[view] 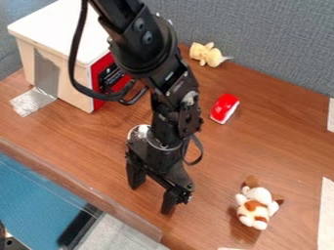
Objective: Put the white stuffed toy on the top of the drawer
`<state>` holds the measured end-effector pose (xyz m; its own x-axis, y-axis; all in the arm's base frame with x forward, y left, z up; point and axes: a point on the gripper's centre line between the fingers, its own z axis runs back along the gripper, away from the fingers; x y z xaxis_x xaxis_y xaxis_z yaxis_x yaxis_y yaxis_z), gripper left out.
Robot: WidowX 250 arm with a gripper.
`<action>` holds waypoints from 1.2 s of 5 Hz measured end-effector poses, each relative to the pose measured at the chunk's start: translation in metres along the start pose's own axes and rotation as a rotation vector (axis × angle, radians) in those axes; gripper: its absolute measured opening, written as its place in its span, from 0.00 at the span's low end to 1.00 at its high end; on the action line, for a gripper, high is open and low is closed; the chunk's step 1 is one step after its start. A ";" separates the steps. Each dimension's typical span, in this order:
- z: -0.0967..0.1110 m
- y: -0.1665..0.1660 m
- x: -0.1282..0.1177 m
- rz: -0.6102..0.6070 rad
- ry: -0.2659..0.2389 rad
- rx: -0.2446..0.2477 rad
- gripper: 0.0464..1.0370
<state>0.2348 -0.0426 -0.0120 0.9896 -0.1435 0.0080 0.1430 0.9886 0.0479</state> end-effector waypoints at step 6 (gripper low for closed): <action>0.069 -0.089 0.035 -0.180 -0.140 -0.122 0.96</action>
<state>0.2554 -0.1391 0.0531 0.9376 -0.3142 0.1491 0.3257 0.9436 -0.0598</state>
